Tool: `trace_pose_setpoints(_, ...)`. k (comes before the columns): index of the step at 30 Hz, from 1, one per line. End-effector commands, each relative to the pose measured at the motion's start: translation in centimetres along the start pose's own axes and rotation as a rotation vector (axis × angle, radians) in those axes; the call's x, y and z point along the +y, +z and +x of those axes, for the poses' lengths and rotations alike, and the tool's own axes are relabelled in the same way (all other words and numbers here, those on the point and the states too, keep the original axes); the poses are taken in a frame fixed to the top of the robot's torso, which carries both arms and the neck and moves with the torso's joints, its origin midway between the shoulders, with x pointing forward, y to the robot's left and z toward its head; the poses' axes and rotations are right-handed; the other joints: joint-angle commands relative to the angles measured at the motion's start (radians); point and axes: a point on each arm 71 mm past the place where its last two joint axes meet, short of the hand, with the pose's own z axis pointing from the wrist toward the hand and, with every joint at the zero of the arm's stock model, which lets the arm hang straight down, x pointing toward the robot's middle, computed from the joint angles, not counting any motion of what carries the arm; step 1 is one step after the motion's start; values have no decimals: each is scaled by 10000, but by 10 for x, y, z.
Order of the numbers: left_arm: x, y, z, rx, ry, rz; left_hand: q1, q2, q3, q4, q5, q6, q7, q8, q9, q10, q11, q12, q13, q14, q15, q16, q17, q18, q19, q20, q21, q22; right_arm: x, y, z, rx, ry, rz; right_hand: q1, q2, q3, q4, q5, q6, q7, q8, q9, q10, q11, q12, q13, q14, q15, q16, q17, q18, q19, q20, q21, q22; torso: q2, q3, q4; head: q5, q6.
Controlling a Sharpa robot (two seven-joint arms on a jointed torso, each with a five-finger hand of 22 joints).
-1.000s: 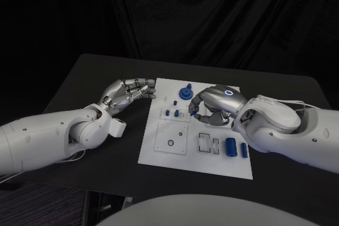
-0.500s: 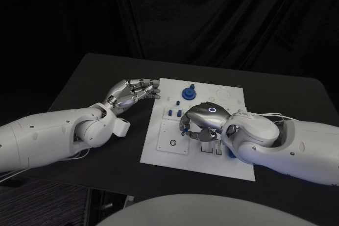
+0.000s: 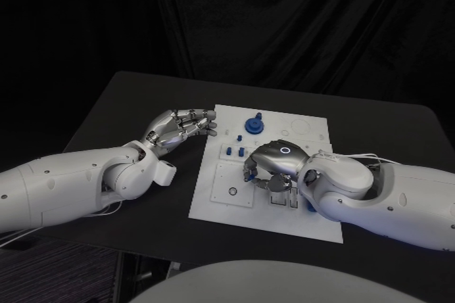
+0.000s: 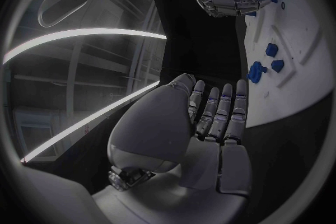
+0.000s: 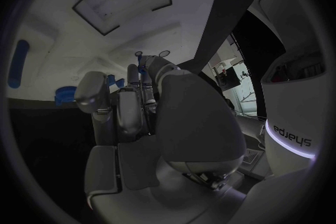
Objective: Assemble the parts on the task board
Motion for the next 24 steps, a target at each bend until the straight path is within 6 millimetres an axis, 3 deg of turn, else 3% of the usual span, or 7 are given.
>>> trace_pose_setpoints(1,-9,-1,2,117,-177,1416,-25,81,49,-12,16,-4,50,67,-9,-42,39,67,-9,-33,47,49,-17,-109,18,-1,-56,-13,-1,1,1,-19,-185,144,-40,-25,-8,-4,-45,-35,19,-60,18,67,27,-66,3,-3,33,-29,0,-19,-60,8,-26,1209,4,-2,-21,31,-1)
trace_pose_setpoints(24,-5,-2,1,131,-215,1279,-30,96,72,-25,21,-42,59,62,-31,-95,44,62,-44,-68,56,50,-18,-122,8,-5,-68,-17,1,6,4,-90,-173,-15,-42,-27,-11,-9,-75,-47,23,-94,17,122,21,-65,-2,1,30,-18,20,-23,-56,8,-7,1215,0,-2,-6,52,-1)
